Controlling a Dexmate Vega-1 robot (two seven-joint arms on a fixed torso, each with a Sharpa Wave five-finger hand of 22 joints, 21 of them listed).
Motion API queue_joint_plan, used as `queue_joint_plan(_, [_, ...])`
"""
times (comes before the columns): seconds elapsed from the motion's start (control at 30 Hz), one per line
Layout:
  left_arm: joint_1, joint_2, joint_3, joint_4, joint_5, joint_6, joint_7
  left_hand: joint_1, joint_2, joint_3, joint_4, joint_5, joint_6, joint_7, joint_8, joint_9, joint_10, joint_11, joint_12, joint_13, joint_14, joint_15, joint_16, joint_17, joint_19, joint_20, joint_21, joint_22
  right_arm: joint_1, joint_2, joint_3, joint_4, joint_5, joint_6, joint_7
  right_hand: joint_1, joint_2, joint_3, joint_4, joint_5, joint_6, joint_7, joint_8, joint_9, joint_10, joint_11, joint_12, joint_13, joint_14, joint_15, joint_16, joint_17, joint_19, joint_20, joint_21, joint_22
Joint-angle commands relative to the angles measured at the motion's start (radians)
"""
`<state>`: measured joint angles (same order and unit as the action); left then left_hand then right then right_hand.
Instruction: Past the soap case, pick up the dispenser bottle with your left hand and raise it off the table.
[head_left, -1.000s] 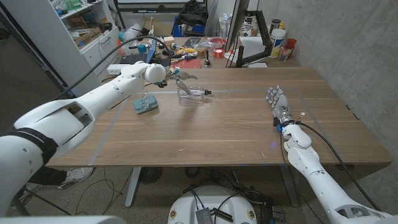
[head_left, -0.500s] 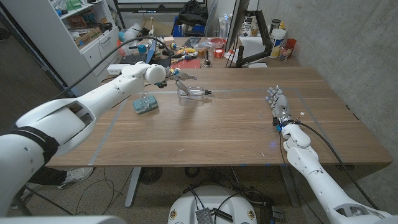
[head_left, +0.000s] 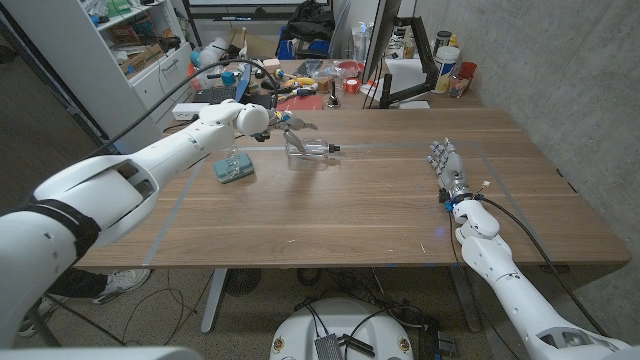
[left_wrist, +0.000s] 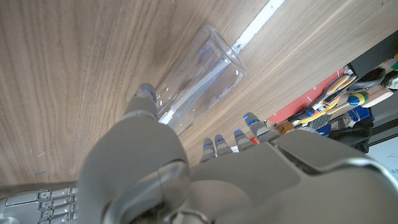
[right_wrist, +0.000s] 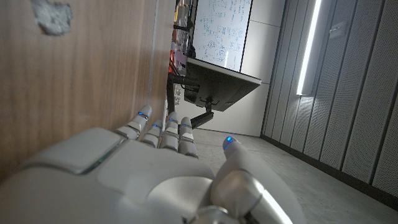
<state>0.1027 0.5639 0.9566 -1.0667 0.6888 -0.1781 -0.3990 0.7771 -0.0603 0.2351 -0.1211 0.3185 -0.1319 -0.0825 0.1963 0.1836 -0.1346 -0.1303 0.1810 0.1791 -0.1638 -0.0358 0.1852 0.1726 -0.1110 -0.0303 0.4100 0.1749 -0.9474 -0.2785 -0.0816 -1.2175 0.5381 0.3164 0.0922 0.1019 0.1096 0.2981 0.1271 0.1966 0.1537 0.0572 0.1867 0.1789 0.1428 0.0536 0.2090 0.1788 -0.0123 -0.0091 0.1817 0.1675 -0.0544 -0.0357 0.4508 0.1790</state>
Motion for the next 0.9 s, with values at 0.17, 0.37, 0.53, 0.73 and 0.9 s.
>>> queue_joint_plan(0.17, [-0.010, -0.017, 0.017, 0.024, 0.023, -0.001, 0.008, 0.014, 0.004, -0.009, 0.001, 0.005, 0.001, -0.001, 0.005, 0.003, 0.006, -0.006, 0.004, 0.003, -0.002, -0.056, 0.004, 0.001, 0.006, -0.050, -0.006, 0.002, 0.003, 0.002, 0.005, 0.010, 0.003, 0.008, -0.002, -0.009, 0.008, -0.002, 0.001, 0.002, 0.010, -0.002, 0.006, 0.006, 0.012, -0.001, 0.002, 0.003, 0.010, -0.003, 0.000, 0.003, 0.008, -0.063, -0.002, 0.005])
queue_joint_plan(0.37, [-0.011, -0.019, 0.025, 0.028, 0.037, 0.000, 0.016, 0.019, 0.007, -0.012, 0.001, 0.006, -0.001, 0.000, 0.004, 0.003, 0.007, -0.006, 0.004, 0.003, -0.001, -0.055, 0.004, 0.001, 0.010, -0.042, -0.009, 0.002, 0.005, 0.004, 0.005, 0.016, 0.004, 0.009, -0.001, -0.010, 0.007, -0.002, 0.001, 0.002, 0.010, -0.002, 0.006, 0.006, 0.012, -0.002, 0.002, 0.003, 0.010, -0.003, 0.000, 0.004, 0.009, -0.063, -0.003, 0.005])
queue_joint_plan(0.53, [-0.014, -0.023, 0.032, 0.036, 0.047, -0.001, 0.019, 0.023, 0.009, -0.016, 0.002, 0.007, -0.006, -0.004, 0.002, 0.003, 0.004, -0.009, 0.003, 0.003, -0.003, -0.057, 0.003, 0.001, 0.011, -0.042, -0.014, 0.002, 0.005, 0.005, 0.005, 0.017, 0.002, 0.009, -0.005, -0.010, 0.007, -0.002, 0.001, 0.002, 0.010, -0.002, 0.006, 0.006, 0.013, -0.002, 0.002, 0.003, 0.010, -0.003, 0.000, 0.003, 0.011, -0.063, -0.005, 0.005])
queue_joint_plan(0.73, [-0.019, -0.028, 0.039, 0.049, 0.057, -0.005, 0.025, 0.025, 0.013, -0.019, 0.004, 0.007, -0.002, -0.005, 0.004, 0.003, 0.000, -0.009, 0.002, 0.003, -0.005, -0.058, 0.002, 0.001, 0.011, -0.042, -0.018, 0.003, 0.004, 0.006, 0.005, 0.015, 0.000, 0.010, -0.010, -0.011, 0.007, -0.002, 0.002, 0.003, 0.011, -0.002, 0.006, 0.006, 0.013, -0.003, 0.002, 0.003, 0.011, -0.003, -0.001, 0.003, 0.012, -0.063, -0.007, 0.005])
queue_joint_plan(0.9, [-0.024, -0.033, 0.047, 0.062, 0.067, -0.009, 0.032, 0.026, 0.015, -0.023, 0.006, 0.007, 0.009, -0.014, 0.009, 0.004, 0.000, -0.009, 0.002, 0.003, -0.004, -0.061, 0.003, 0.001, 0.013, -0.044, -0.021, 0.003, 0.005, 0.006, 0.003, 0.015, -0.003, 0.008, -0.013, -0.011, 0.007, -0.002, 0.002, 0.003, 0.011, -0.002, 0.005, 0.006, 0.014, -0.002, 0.002, 0.003, 0.011, -0.003, -0.001, 0.003, 0.013, -0.063, -0.008, 0.005])
